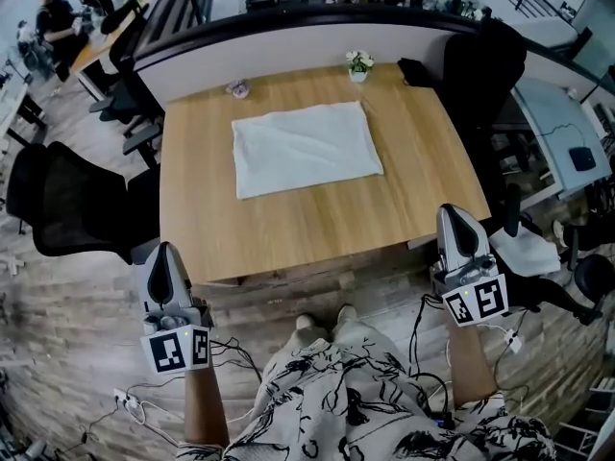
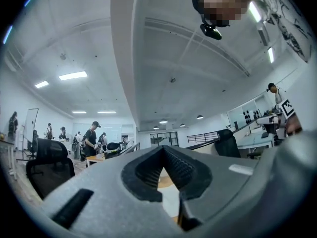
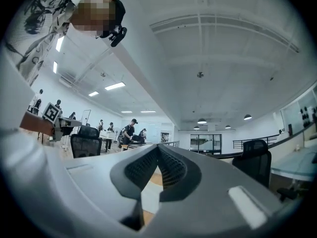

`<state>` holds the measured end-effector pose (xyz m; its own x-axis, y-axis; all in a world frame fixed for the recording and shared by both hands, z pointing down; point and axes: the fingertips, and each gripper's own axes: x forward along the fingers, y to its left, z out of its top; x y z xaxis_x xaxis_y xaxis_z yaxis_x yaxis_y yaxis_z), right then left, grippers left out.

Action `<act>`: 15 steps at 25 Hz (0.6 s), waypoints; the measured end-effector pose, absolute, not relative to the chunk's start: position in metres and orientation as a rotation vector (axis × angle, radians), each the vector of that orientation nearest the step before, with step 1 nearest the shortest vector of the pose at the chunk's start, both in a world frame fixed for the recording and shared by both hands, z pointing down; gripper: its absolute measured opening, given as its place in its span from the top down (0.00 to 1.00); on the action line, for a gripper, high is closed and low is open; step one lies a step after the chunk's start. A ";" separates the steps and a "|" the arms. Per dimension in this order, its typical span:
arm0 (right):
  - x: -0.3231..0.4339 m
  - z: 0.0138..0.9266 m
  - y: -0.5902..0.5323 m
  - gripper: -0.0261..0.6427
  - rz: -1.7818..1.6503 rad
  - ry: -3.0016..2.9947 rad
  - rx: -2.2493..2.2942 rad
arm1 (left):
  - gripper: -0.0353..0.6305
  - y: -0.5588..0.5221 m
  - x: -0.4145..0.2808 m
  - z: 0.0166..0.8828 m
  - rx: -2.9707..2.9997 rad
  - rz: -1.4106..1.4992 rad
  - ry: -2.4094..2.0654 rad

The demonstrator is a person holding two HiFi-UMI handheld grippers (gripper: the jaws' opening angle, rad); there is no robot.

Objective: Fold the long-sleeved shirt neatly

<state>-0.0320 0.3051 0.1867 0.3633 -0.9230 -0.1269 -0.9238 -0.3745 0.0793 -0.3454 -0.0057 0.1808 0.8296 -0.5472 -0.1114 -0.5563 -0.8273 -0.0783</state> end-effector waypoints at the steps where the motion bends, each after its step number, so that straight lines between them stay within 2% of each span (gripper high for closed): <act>1: -0.031 0.186 0.309 0.95 0.237 1.746 -2.591 | 0.94 0.000 -0.347 0.179 -2.890 0.131 0.869; 15: 0.005 0.205 0.369 0.95 0.182 1.660 -2.618 | 0.94 0.019 -0.375 0.213 -2.899 0.047 1.048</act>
